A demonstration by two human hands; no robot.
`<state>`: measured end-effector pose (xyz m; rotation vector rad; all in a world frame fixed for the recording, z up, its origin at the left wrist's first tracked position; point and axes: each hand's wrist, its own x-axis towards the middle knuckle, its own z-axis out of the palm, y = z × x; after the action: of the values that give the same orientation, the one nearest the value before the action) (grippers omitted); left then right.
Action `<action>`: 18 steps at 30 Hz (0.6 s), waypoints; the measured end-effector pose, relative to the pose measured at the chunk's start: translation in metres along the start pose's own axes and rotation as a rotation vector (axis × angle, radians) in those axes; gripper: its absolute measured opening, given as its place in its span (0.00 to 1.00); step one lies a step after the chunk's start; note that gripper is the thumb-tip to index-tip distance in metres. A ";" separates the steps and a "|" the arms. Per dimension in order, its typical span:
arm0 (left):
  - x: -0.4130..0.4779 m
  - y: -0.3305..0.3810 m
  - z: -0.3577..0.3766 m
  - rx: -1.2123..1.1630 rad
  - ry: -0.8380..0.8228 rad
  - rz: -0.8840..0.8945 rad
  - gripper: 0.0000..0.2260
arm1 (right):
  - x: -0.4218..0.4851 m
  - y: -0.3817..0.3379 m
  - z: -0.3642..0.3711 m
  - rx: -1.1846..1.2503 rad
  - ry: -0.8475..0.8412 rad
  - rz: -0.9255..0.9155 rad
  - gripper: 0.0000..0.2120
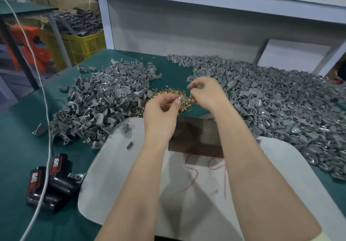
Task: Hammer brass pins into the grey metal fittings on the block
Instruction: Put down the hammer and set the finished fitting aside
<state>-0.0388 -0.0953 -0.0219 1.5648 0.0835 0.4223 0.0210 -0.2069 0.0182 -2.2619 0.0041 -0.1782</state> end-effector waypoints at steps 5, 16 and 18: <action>0.000 -0.002 0.003 0.108 -0.028 0.020 0.06 | -0.030 0.001 -0.013 0.079 -0.121 -0.013 0.13; -0.003 -0.002 0.005 0.069 -0.019 -0.009 0.09 | -0.031 0.001 0.002 -0.124 -0.118 -0.143 0.12; -0.002 0.000 0.003 0.031 0.004 -0.044 0.09 | -0.023 0.007 -0.001 -0.117 0.046 -0.068 0.11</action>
<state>-0.0400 -0.0989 -0.0227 1.5896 0.1281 0.3911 -0.0015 -0.2108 0.0105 -2.3758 -0.0388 -0.2724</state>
